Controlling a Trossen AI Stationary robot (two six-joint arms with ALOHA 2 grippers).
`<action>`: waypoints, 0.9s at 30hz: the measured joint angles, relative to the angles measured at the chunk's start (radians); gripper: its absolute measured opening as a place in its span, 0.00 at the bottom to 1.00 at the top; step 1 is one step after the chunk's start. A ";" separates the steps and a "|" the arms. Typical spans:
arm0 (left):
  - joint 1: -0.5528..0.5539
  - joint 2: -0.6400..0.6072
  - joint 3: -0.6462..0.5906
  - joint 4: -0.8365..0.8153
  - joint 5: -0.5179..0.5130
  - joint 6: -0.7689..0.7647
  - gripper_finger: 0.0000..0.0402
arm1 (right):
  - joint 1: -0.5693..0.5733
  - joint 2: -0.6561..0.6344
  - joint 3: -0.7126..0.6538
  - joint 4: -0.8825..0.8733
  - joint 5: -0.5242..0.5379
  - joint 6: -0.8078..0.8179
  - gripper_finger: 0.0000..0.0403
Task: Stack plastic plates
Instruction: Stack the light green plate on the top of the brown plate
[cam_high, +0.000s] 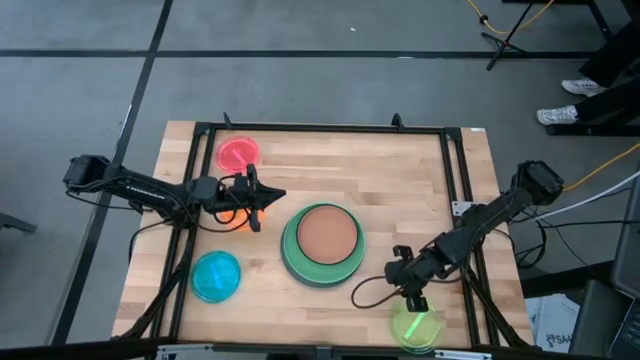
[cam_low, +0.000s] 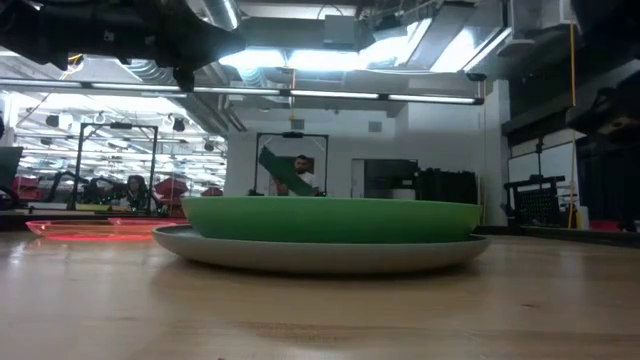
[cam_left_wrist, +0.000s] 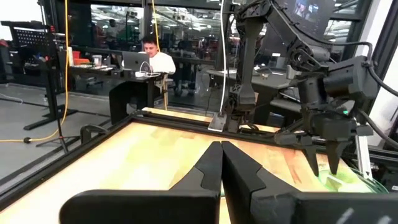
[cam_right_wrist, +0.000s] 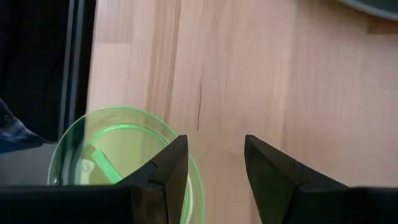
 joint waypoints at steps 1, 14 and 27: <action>0.000 0.000 0.000 0.000 0.000 0.000 0.00 | 0.000 -0.012 -0.006 -0.001 0.000 0.004 0.37; 0.000 0.000 0.000 -0.001 0.001 0.000 0.00 | 0.035 -0.154 -0.124 -0.020 -0.025 0.208 0.37; 0.000 0.000 0.000 -0.001 -0.017 0.000 0.00 | 0.160 -0.150 -0.196 -0.008 -0.026 0.414 0.37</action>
